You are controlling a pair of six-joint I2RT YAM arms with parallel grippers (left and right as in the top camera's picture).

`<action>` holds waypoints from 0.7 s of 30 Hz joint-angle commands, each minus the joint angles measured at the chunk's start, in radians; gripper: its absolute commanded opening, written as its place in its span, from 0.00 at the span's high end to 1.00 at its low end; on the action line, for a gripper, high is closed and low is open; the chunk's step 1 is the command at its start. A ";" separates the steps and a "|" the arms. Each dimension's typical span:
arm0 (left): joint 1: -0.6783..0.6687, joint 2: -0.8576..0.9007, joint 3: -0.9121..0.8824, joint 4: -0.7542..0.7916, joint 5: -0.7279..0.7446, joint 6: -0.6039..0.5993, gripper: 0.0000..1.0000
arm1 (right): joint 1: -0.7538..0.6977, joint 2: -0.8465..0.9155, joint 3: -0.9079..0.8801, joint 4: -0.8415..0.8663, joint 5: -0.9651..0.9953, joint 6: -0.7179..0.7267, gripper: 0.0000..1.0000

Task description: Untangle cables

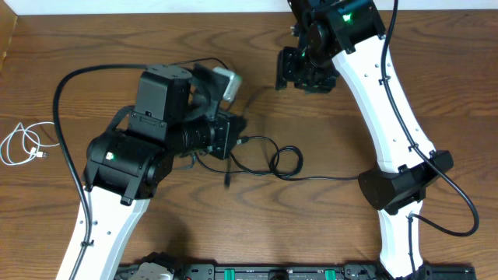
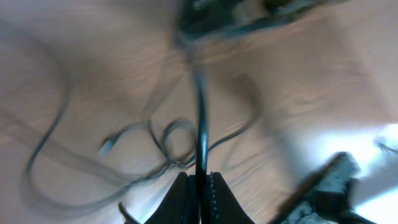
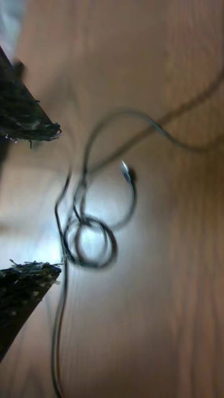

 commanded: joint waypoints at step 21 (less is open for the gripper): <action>0.042 0.059 0.005 -0.269 -0.603 -0.341 0.10 | 0.005 0.002 -0.167 -0.003 0.139 -0.010 0.26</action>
